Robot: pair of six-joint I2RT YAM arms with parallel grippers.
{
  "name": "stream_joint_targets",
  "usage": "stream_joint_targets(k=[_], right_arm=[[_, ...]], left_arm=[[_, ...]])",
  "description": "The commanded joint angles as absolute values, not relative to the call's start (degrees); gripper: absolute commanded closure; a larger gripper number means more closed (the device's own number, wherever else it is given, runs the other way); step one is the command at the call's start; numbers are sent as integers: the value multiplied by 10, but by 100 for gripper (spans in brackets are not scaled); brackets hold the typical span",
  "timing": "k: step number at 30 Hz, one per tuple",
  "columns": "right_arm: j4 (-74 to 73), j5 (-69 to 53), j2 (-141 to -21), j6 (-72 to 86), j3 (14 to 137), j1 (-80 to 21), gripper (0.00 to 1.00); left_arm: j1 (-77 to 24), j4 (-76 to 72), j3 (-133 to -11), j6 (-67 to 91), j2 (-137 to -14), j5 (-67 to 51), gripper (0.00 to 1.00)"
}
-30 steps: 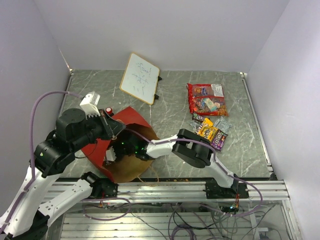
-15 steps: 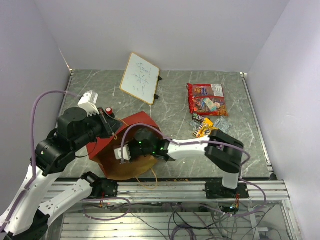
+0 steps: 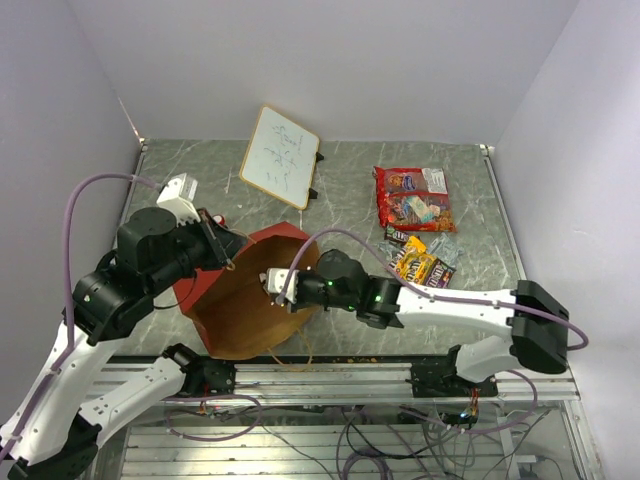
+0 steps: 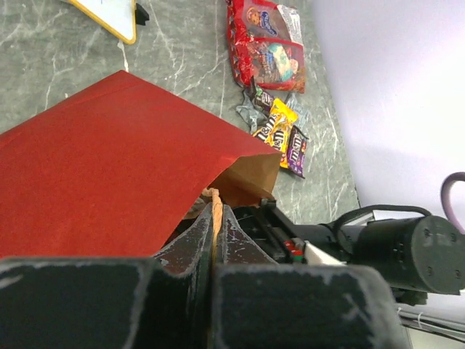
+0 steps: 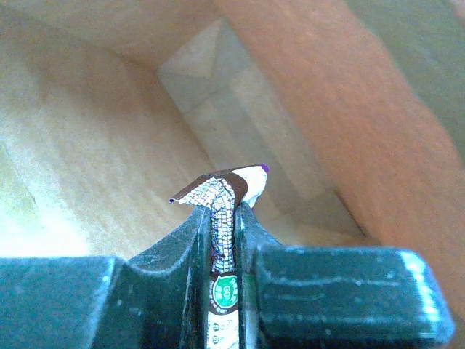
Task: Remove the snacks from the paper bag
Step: Take out the snack from the paper bag, then place the snack at the center of the board.
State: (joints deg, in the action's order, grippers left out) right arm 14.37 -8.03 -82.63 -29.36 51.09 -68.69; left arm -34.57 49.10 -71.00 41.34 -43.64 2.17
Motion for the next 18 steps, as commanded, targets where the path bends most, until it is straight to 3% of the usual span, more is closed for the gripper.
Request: stream_joint_targets(k=[1,8,15,18], right_arm=[[96,-2,-763,-241,503,-685,100],[63,97,-698,-210,565,-686,100],[152,388,-693,-217,659,-678,100],[146,479,-729,-208,723,-628,100]], left_arm=[[-345,454,-732,407,-444,33,93],[-345,388,-737,403,-483,-10,93],[-345,337,-787,415,-555,-59,93],[-345,283,-792,431,-584,-93,93]])
